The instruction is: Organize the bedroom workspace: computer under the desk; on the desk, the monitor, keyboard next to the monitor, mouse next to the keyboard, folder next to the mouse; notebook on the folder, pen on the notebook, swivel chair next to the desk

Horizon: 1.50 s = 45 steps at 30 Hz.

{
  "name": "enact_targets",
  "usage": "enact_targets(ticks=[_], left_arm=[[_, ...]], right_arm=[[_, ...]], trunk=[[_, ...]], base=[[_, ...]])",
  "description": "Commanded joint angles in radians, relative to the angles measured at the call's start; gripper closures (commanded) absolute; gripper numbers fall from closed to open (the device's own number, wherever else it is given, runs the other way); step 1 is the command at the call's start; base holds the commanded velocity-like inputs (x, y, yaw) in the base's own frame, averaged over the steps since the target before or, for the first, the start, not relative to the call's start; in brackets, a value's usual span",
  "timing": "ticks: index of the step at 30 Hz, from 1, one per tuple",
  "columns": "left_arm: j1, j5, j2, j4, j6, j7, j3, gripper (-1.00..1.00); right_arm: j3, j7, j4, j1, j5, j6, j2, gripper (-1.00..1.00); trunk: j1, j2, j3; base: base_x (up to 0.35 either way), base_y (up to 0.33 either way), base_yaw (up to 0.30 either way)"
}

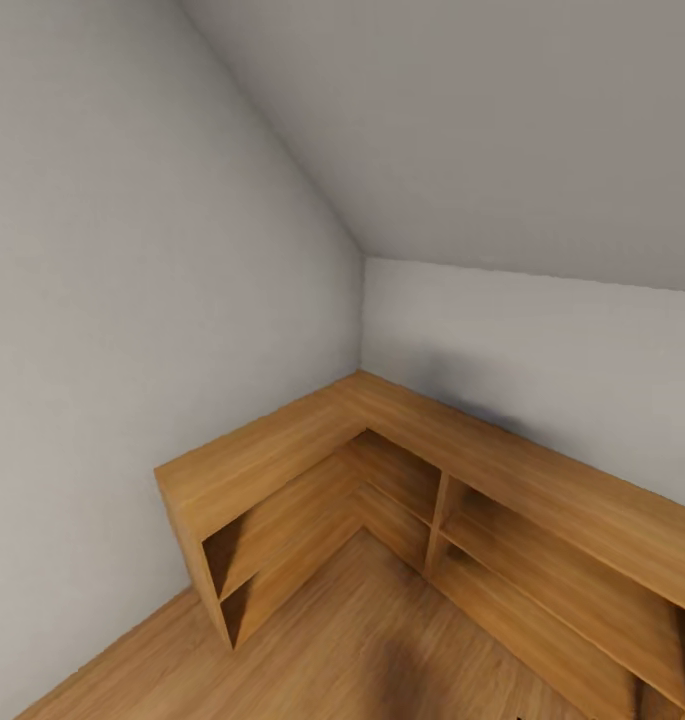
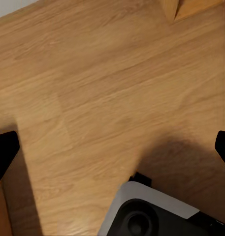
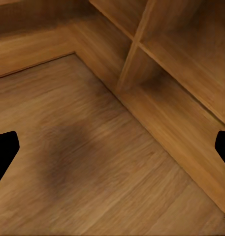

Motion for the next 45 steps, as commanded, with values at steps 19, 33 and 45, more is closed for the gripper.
enact_targets(ticks=[19,33,45], left_arm=[[0.000,0.005,-0.002,-0.002,-0.002,0.005,-0.006,-1.00],[0.000,0.005,-0.004,-0.002,-0.002,0.005,-0.008,-1.00],[0.000,0.004,-0.005,-0.002,-0.002,0.004,-0.008,-1.00]], right_arm=[[0.008,-0.009,0.000,-0.001,0.000,0.000,0.000,-1.00],[0.008,-0.009,0.000,-0.001,-0.001,0.000,0.000,-1.00],[0.008,-0.009,0.000,-0.001,0.000,0.000,0.000,-1.00]], trunk=[[0.001,-0.002,-0.002],[0.001,-0.002,-0.002],[0.001,-0.002,-0.002]], base=[[0.075,0.066,-0.292],[0.152,0.141,-0.292],[0.140,0.004,-0.292]])
